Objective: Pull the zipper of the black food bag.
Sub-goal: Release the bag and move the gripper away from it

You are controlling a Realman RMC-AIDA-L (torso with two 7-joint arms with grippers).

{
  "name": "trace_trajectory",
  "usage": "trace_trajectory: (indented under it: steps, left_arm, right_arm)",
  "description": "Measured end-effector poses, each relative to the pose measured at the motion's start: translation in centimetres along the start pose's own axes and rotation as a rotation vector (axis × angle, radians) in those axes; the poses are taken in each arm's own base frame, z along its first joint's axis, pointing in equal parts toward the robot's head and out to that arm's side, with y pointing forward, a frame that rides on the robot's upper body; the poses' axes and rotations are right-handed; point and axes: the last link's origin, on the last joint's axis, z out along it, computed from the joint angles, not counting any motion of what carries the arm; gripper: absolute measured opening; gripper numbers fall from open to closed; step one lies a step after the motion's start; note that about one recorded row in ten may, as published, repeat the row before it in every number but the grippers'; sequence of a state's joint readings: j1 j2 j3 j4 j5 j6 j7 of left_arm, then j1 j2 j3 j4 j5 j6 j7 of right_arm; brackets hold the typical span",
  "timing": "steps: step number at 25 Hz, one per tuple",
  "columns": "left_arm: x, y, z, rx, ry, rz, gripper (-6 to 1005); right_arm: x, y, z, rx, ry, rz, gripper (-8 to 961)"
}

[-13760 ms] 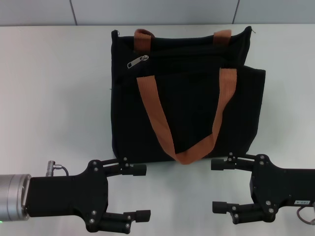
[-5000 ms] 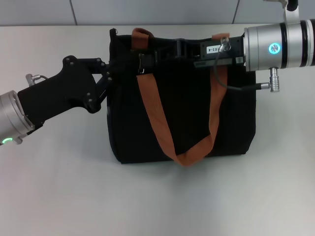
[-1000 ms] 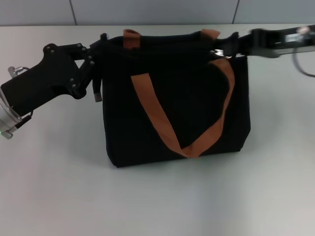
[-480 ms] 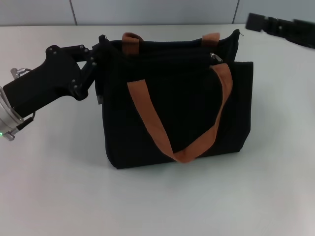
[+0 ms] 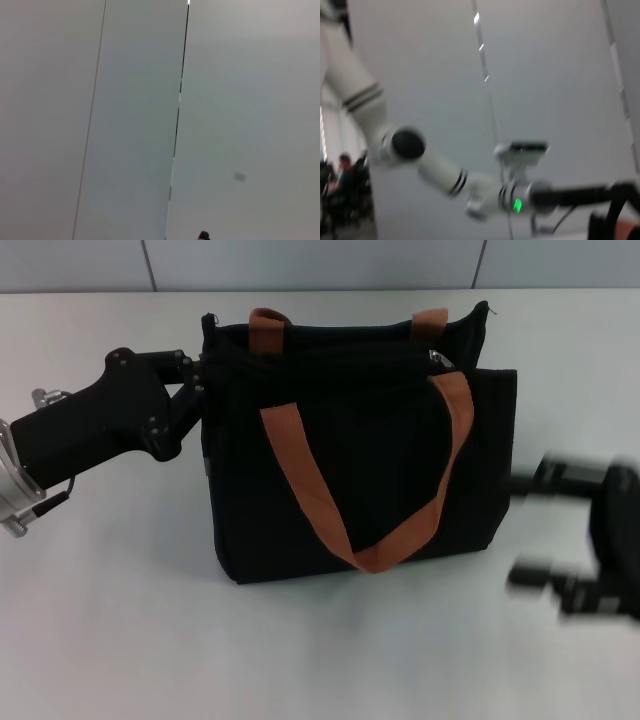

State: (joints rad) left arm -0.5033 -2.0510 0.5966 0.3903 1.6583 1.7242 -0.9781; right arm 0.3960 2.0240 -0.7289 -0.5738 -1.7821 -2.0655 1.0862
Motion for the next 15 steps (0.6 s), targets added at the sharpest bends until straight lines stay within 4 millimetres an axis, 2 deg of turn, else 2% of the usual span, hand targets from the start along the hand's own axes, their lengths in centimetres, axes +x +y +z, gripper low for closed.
trace_trajectory:
  steps: [4,7,9,15]
  left_arm:
    - [-0.1,-0.1,-0.4,-0.026,-0.047,-0.047,33]
    - [-0.4,0.0,-0.6,-0.044,-0.080,-0.064,34]
    - [-0.5,0.1,-0.6,-0.051,-0.093,-0.070,34]
    - [-0.6,0.2,-0.8,-0.041,-0.095,-0.081,34]
  right_arm:
    - [2.7,1.6,0.3,-0.018,0.088,-0.038,709]
    - [4.2,1.8,0.2,0.012,0.150,-0.054,818]
    - [4.8,1.9,0.1,0.026,0.171,-0.047,822]
    - [4.8,2.0,0.5,0.013,0.155,-0.043,833]
